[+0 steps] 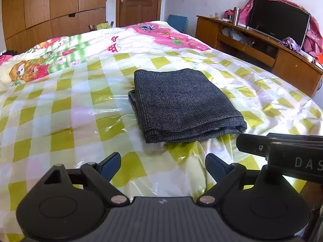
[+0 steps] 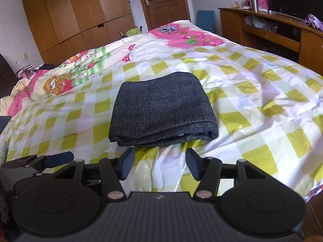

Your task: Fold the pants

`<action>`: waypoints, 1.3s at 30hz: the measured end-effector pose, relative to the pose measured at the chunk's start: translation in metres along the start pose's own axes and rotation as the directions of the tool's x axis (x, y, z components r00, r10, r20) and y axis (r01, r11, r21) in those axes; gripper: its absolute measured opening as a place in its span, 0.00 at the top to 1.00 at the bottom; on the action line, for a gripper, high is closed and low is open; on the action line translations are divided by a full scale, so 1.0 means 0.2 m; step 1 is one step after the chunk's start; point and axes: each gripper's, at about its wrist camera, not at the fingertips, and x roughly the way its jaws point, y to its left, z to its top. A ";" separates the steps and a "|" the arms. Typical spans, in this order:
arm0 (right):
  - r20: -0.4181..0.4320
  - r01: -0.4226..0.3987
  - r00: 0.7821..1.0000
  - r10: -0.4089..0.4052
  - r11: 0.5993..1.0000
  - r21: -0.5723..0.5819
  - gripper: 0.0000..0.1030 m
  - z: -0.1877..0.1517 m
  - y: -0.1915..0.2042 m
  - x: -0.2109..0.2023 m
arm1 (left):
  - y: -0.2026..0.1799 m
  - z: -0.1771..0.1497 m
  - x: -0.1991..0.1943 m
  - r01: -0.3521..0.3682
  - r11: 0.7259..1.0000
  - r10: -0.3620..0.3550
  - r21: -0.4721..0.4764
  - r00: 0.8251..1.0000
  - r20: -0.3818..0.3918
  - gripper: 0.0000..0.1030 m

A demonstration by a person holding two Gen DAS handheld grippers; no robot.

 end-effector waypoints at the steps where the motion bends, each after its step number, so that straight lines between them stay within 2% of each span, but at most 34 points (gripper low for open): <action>1: 0.001 0.001 1.000 -0.001 1.000 0.006 0.44 -0.01 -0.01 -0.01 | -0.01 -0.01 0.00 -0.001 1.000 0.001 0.003 1.000 0.001 0.00; 7: -0.003 0.021 1.000 -0.021 0.999 0.043 0.44 -0.07 -0.10 -0.05 | 0.00 -0.04 -0.01 -0.022 1.000 0.022 -0.021 1.000 -0.005 0.00; 10: -0.015 0.020 1.000 -0.019 0.998 0.057 0.44 -0.10 -0.12 -0.05 | 0.00 -0.05 -0.02 -0.035 0.999 0.035 -0.034 0.999 0.016 0.00; 16: -0.010 0.011 1.000 -0.010 0.997 0.074 0.44 -0.14 -0.13 -0.08 | -0.06 -0.04 -0.07 -0.039 0.999 0.039 -0.005 0.998 0.047 0.00; 21: 0.014 0.011 1.000 -0.012 0.997 0.081 0.44 -0.14 -0.13 -0.12 | -0.11 -0.04 -0.11 -0.085 0.996 0.082 0.039 0.994 0.067 0.00; 30: 0.048 0.023 0.998 -0.027 0.996 0.083 0.44 -0.12 -0.15 -0.20 | -0.12 0.00 -0.21 -0.053 0.998 0.055 -0.018 0.991 0.120 0.00; 39: 0.046 0.036 0.998 -0.039 0.996 0.077 0.44 -0.09 -0.17 -0.21 | -0.14 0.02 -0.20 -0.071 0.996 0.075 -0.047 0.993 0.086 0.00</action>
